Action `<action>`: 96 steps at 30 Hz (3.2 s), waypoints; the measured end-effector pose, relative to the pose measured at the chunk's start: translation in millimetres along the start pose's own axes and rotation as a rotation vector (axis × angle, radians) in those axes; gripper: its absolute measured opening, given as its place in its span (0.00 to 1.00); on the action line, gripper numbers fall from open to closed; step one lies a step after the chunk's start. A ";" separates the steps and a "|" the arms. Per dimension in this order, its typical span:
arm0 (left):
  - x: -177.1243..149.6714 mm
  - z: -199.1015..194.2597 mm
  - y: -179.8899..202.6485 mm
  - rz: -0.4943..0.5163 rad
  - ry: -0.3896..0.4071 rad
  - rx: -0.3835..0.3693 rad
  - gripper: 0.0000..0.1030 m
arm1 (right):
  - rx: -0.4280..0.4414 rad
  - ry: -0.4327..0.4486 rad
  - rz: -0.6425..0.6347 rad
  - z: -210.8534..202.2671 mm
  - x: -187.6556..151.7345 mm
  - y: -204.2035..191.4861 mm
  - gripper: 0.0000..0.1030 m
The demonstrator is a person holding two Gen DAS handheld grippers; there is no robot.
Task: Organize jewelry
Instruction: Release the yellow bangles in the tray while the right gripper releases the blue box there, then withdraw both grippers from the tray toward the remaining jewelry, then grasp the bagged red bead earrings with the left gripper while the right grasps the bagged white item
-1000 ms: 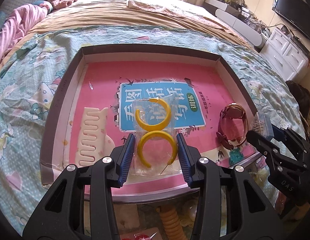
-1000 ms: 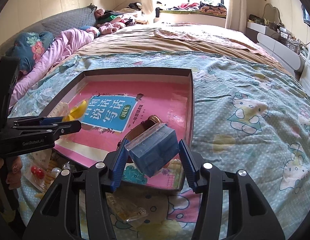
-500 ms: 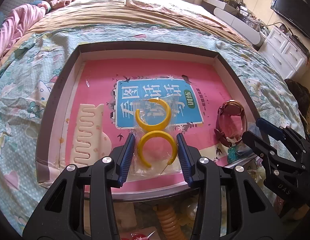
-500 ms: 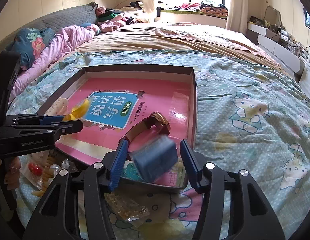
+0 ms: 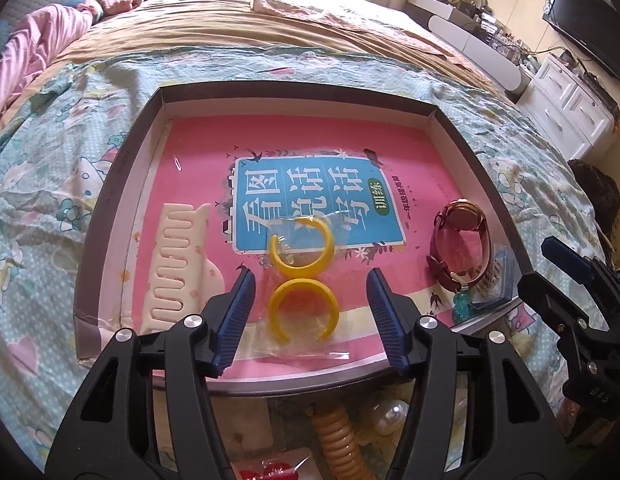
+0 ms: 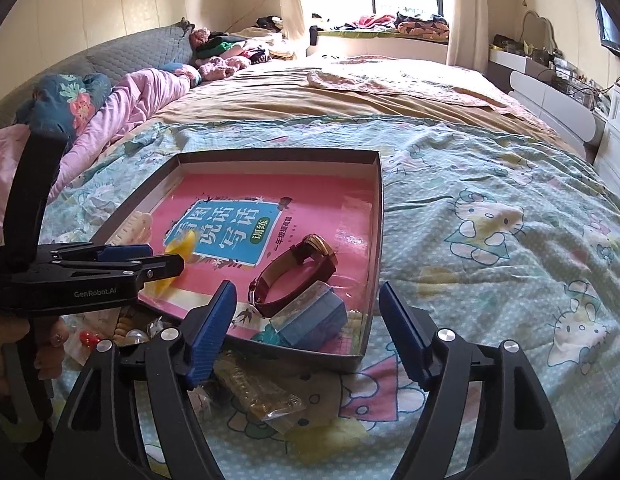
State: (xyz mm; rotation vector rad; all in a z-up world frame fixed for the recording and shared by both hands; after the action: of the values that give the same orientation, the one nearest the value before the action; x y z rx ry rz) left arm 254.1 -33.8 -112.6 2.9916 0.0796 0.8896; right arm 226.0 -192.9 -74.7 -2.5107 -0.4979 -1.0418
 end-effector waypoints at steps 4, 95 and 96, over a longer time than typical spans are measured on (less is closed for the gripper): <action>1.6 -6.8 -0.5 -0.006 0.011 -0.004 0.48 | 0.004 0.022 0.011 -10.2 3.9 0.0 0.74; -95.9 -109.1 -63.5 -0.090 0.070 0.084 0.91 | 0.161 0.030 -0.088 -85.4 -39.2 -91.8 0.90; -97.8 -106.2 -62.5 -0.086 0.060 0.085 0.91 | 0.162 0.026 -0.087 -84.1 -40.6 -92.1 0.90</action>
State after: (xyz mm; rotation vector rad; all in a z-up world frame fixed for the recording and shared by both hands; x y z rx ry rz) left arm 111.6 23.8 -79.0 3.0115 0.2514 0.9909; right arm 107.2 -159.5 -30.3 -2.3495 -0.6622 -1.0213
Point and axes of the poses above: each gripper's, at about its wrist camera, not at the fingertips, and z roughly the way its jaws point, y to its right, x to its top, the point moved 7 cm from there along z, roughly the way its jaws point, and after that the axes turned 10 degrees about x, right-handed, at the moved point
